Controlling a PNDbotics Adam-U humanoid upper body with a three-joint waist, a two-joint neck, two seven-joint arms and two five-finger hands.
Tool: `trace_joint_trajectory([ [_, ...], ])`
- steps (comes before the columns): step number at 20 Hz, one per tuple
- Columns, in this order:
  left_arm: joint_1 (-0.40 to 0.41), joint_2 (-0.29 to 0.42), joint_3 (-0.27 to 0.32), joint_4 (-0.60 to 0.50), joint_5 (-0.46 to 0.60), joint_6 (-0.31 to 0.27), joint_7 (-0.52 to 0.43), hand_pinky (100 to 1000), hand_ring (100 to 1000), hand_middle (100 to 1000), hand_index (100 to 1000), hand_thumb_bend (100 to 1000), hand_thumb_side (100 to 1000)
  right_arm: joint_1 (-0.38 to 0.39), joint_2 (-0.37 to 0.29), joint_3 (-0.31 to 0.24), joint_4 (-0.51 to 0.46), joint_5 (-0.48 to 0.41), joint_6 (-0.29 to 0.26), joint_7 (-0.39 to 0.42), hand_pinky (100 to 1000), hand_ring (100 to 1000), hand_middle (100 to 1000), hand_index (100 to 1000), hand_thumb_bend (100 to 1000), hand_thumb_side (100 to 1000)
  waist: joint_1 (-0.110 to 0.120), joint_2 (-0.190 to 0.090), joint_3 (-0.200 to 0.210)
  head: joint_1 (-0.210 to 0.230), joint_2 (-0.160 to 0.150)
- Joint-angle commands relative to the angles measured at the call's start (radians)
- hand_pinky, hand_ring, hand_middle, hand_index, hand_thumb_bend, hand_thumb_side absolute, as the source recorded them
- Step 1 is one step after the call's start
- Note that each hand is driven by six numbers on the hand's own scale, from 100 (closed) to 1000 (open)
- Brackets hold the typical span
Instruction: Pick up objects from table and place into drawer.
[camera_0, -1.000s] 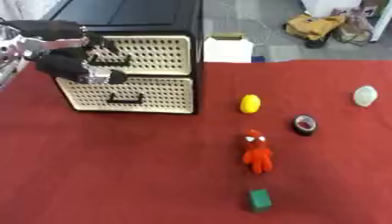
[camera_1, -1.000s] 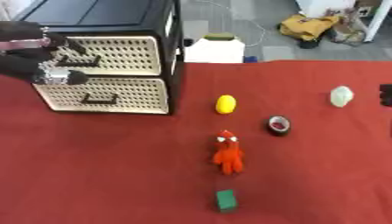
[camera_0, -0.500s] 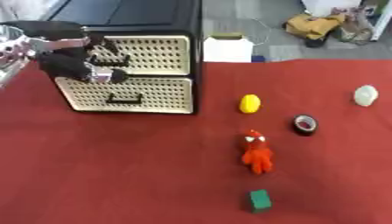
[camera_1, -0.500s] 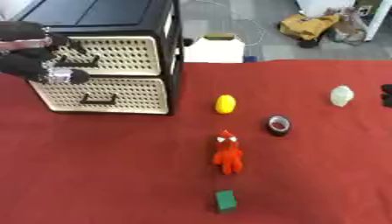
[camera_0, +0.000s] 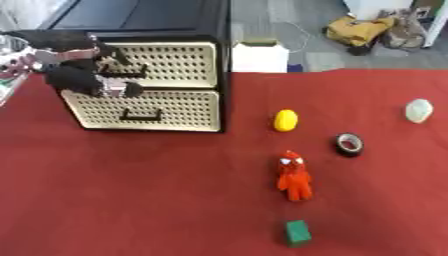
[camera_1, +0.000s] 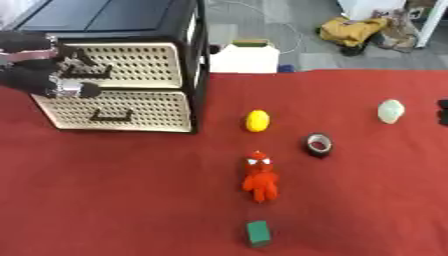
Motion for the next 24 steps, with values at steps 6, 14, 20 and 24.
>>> trace_joint_trajectory([
  [6, -0.022, 0.011, 0.010, 0.007, -0.023, -0.006, 0.002, 100, 100, 100, 878, 535, 1000, -0.012, -0.003, -0.004, -0.014, 0.005, 0.001, -0.002, 678, 706, 490, 754, 362, 708, -0.002, -0.014, -0.002, 0.007, -0.012],
  [14, -0.018, 0.004, 0.006, 0.026, -0.038, -0.007, -0.006, 100, 100, 100, 823, 539, 1000, -0.012, 0.000, -0.006, -0.014, 0.004, 0.003, -0.004, 678, 706, 489, 754, 361, 707, -0.002, -0.015, -0.005, 0.010, -0.017],
  [20, -0.015, -0.001, 0.002, 0.041, -0.064, -0.017, -0.004, 100, 100, 100, 790, 545, 1000, -0.012, 0.002, -0.007, -0.014, 0.005, 0.003, -0.004, 679, 707, 489, 754, 360, 707, -0.001, -0.013, -0.009, 0.011, -0.017],
  [24, -0.009, 0.000, -0.001, 0.043, -0.074, -0.025, -0.002, 100, 100, 100, 759, 539, 1000, -0.011, 0.002, -0.009, -0.014, 0.004, 0.003, -0.006, 679, 707, 490, 754, 358, 706, -0.002, -0.014, -0.010, 0.012, -0.016],
])
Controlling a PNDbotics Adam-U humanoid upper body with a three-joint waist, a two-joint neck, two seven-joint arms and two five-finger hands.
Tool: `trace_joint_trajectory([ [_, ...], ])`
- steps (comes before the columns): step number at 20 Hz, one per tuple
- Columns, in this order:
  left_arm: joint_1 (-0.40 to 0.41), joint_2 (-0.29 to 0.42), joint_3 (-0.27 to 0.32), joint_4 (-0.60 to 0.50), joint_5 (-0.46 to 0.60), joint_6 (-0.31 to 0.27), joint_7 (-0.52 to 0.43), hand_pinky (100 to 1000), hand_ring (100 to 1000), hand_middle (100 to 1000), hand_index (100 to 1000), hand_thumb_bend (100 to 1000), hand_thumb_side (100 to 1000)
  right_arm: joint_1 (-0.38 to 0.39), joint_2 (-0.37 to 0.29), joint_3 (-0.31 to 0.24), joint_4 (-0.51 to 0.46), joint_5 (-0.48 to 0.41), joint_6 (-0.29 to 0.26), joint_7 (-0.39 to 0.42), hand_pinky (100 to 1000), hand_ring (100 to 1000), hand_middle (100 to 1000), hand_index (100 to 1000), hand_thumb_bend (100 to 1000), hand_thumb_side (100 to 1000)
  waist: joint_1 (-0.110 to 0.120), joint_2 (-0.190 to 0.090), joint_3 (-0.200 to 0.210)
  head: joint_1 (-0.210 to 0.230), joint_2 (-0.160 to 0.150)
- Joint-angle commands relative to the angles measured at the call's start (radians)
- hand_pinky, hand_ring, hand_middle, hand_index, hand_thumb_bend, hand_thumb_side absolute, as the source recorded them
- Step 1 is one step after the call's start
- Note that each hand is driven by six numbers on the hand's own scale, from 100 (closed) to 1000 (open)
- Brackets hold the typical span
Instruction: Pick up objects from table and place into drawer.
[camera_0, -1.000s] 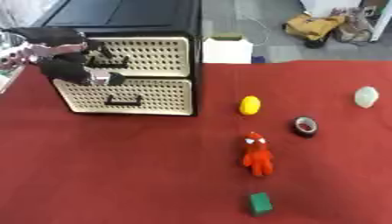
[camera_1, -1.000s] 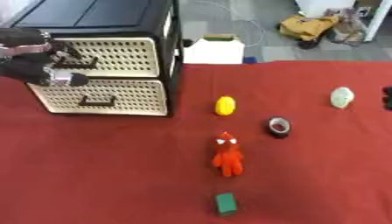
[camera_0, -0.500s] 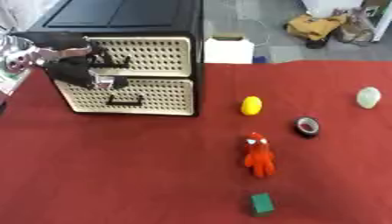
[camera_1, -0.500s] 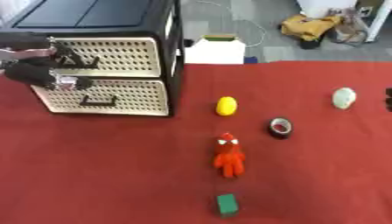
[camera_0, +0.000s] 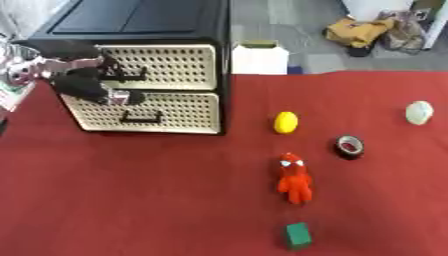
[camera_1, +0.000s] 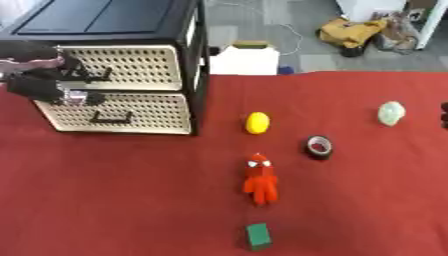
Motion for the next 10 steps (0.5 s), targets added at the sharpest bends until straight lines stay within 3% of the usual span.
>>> trace_joint_trajectory([
  [1, -0.008, 0.015, 0.001, 0.002, -0.011, -0.007, 0.003, 100, 100, 100, 747, 538, 1000, -0.007, -0.008, -0.008, -0.014, 0.004, 0.002, -0.004, 679, 707, 490, 754, 358, 706, -0.002, -0.018, -0.001, 0.003, -0.007],
  [10, 0.018, 0.039, -0.002, -0.031, -0.003, -0.006, 0.017, 100, 100, 100, 719, 528, 1000, -0.006, -0.008, -0.010, -0.014, 0.001, 0.003, -0.004, 680, 708, 490, 755, 355, 705, -0.003, -0.023, 0.002, 0.003, -0.003],
])
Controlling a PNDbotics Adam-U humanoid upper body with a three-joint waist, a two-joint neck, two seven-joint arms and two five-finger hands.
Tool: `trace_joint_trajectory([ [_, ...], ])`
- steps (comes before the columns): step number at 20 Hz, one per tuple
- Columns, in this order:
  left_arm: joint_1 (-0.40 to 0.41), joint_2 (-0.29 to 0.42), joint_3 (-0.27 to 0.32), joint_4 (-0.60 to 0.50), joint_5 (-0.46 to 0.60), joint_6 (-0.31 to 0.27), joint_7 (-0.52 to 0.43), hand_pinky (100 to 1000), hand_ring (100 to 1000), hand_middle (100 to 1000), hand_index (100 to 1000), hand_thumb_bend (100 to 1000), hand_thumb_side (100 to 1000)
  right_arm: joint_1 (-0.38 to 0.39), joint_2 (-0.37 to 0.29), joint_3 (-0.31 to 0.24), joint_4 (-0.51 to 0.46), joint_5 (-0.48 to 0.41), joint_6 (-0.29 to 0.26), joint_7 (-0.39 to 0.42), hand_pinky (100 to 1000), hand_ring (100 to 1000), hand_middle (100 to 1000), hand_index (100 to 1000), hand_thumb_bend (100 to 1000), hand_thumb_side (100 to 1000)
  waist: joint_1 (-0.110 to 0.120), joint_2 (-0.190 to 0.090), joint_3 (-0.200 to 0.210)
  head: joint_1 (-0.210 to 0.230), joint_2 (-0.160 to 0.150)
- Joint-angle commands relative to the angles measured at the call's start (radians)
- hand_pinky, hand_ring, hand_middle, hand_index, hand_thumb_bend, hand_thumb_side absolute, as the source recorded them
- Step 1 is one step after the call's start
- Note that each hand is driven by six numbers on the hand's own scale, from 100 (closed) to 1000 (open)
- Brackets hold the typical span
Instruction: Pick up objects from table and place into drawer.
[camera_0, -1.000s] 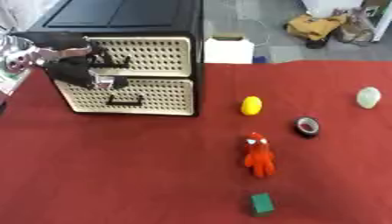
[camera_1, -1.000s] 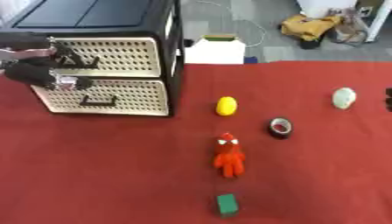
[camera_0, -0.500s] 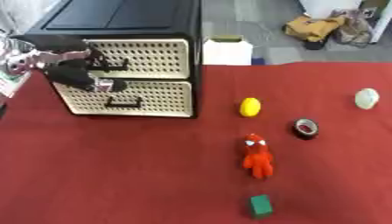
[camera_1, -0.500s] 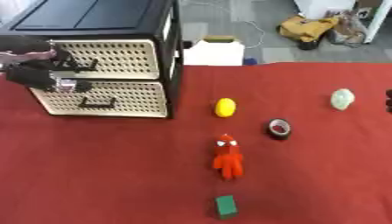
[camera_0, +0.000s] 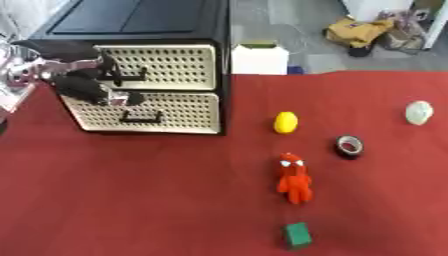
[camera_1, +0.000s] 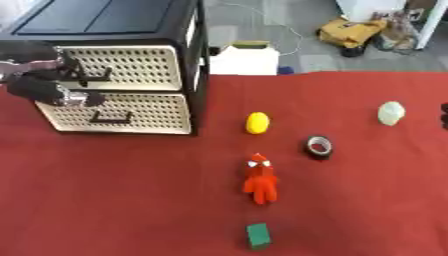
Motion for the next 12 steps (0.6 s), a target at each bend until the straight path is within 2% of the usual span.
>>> trace_joint_trajectory([
  [1, 0.007, 0.040, -0.004, -0.023, 0.003, 0.000, 0.005, 100, 100, 100, 717, 527, 1000, -0.006, -0.013, -0.010, -0.014, 0.001, 0.002, -0.003, 680, 708, 490, 755, 354, 705, -0.003, -0.023, 0.001, 0.003, -0.003],
  [12, 0.030, 0.067, -0.016, -0.080, 0.011, 0.015, 0.013, 100, 100, 100, 708, 515, 1000, -0.006, -0.014, -0.011, -0.014, -0.003, 0.004, -0.005, 680, 708, 491, 755, 352, 704, -0.005, -0.029, 0.003, 0.003, 0.000],
])
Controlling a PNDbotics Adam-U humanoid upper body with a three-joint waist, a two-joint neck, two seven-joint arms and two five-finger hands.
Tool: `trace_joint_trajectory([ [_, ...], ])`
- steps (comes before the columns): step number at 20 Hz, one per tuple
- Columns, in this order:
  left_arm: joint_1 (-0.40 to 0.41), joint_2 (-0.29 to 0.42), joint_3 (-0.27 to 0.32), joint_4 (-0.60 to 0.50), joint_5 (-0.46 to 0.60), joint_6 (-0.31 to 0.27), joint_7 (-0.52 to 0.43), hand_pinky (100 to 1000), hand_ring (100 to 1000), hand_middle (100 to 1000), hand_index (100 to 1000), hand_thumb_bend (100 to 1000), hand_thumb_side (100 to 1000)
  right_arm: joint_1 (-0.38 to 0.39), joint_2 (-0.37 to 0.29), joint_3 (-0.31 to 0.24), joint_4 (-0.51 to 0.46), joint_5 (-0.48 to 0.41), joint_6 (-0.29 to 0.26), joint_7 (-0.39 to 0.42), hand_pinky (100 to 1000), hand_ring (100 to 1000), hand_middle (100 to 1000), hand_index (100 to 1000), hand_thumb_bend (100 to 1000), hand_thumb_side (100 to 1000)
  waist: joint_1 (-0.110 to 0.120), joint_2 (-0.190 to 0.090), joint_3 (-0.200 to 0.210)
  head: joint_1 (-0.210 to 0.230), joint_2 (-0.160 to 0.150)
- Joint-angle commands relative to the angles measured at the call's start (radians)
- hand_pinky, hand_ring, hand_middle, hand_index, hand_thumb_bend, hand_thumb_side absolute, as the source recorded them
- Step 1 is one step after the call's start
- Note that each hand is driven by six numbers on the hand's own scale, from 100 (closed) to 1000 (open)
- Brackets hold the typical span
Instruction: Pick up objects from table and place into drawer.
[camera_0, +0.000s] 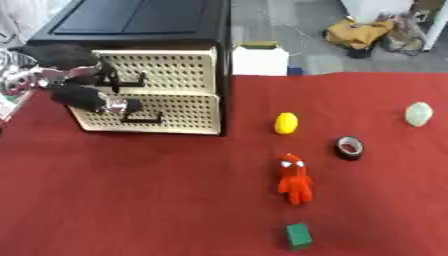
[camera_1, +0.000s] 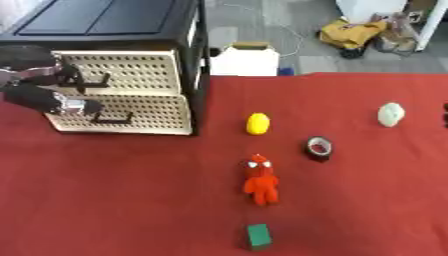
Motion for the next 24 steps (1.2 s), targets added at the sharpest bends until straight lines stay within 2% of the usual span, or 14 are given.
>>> trace_joint_trajectory([
  [1, -0.001, 0.043, -0.003, -0.026, 0.008, 0.008, 0.004, 100, 100, 100, 707, 509, 1000, -0.006, -0.014, -0.006, -0.014, -0.003, 0.002, -0.002, 680, 708, 491, 755, 351, 704, -0.001, -0.026, 0.002, 0.003, 0.001],
  [13, 0.072, 0.118, -0.015, -0.168, 0.063, 0.070, 0.051, 100, 100, 100, 709, 475, 1000, -0.008, -0.016, -0.007, -0.014, -0.009, 0.002, -0.003, 681, 709, 493, 755, 345, 702, -0.002, -0.032, 0.003, 0.004, 0.002],
  [24, 0.129, 0.170, -0.015, -0.269, 0.090, 0.103, 0.071, 100, 100, 100, 706, 467, 1000, -0.009, -0.016, -0.008, -0.014, -0.013, 0.004, -0.004, 681, 709, 494, 756, 341, 700, -0.004, -0.038, 0.005, 0.006, 0.006],
])
